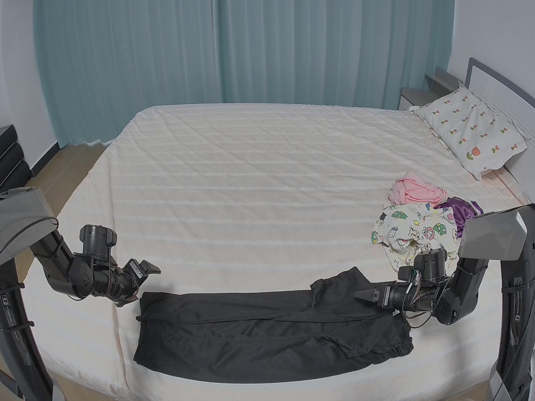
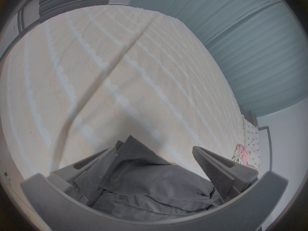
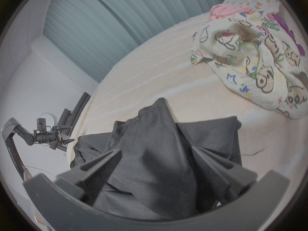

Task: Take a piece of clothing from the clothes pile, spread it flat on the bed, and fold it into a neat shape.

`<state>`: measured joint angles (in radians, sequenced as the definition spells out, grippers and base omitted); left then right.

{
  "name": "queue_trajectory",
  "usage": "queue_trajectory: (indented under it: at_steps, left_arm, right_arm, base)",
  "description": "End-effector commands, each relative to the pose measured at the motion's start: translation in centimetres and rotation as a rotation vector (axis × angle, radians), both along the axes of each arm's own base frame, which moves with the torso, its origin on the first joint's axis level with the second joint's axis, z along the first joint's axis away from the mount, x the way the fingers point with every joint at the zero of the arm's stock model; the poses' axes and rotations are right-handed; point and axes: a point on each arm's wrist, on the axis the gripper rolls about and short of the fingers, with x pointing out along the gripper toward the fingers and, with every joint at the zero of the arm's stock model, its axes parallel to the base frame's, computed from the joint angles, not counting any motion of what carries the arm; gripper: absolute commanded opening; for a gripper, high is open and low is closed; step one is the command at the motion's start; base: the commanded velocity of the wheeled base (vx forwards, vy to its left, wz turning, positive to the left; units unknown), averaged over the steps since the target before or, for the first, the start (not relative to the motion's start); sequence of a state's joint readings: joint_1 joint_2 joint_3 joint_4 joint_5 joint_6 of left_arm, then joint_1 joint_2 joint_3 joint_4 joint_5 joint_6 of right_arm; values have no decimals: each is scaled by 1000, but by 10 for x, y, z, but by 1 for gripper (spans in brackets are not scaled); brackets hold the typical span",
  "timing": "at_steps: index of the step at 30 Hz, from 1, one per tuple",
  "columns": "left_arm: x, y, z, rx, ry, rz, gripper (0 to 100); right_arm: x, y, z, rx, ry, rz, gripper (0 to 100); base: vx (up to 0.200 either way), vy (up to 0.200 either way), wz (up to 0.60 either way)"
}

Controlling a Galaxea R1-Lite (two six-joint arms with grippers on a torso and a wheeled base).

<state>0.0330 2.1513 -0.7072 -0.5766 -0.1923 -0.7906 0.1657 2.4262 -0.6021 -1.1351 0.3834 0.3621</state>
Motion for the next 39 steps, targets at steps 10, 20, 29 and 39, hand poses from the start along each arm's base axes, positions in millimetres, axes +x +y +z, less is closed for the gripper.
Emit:
queue_trajectory:
  at_steps: [10, 20, 29, 39]
  left_arm:
    - [-2, -2, -10, 5, 27, -3, 100]
    - [-3, -3, -10, 6, 24, -4, 100]
    - [-3, -3, -11, 6, 25, -4, 100]
    - [3, -2, -11, 30, 4, 2, 100]
  right_arm:
    - [-29, -20, 9, -11, 41, -50, 0]
    - [-45, -22, 3, -59, 19, -4, 0]
    - [-48, -21, 3, -71, 22, 11, 100]
    - [-39, -42, 17, -41, -45, -66, 100]
  base:
    - [0, 0, 0]
    - [0, 0, 0]
    - [0, 0, 0]
    - [0, 0, 0]
